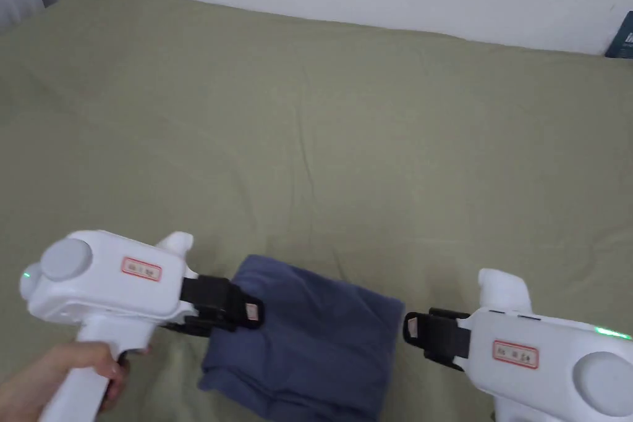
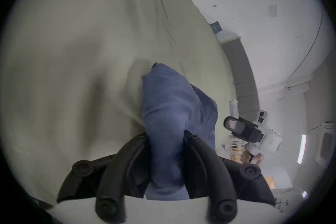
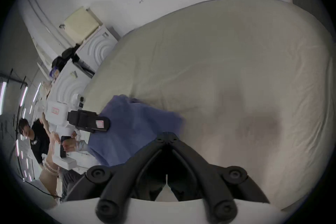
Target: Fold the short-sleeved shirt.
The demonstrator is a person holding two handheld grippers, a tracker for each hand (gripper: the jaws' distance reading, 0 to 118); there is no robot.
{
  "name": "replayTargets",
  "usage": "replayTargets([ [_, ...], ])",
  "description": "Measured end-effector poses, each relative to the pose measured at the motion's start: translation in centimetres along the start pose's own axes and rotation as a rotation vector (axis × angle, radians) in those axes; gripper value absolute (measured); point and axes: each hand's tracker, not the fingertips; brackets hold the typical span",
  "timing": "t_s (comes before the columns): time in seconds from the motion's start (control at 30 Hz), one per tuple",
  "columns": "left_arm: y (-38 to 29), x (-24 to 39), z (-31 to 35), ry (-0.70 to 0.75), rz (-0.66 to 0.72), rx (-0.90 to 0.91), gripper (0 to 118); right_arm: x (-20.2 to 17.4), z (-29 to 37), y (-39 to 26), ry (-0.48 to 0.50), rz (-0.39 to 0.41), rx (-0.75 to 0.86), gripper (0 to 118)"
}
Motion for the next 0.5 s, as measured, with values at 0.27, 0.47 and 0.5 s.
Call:
replayTargets([
  [0.27, 6.8, -5.3, 12.0, 0.522, -0.049, 0.079, 32, 1.8, -0.3, 0.5, -0.077, -0.042, 0.007, 0],
  [0.47, 11.3, -11.3, 17.3, 1.07, -0.05, 0.088, 32, 2.4, -1.5, 0.3, -0.114, -0.057, -0.022, 0],
  [0.5, 11.8, -12.2, 17.5, 1.113, -0.035, 0.079, 35, 2.5, -1.7, 0.3, -0.117, -0.067, -0.025, 0],
])
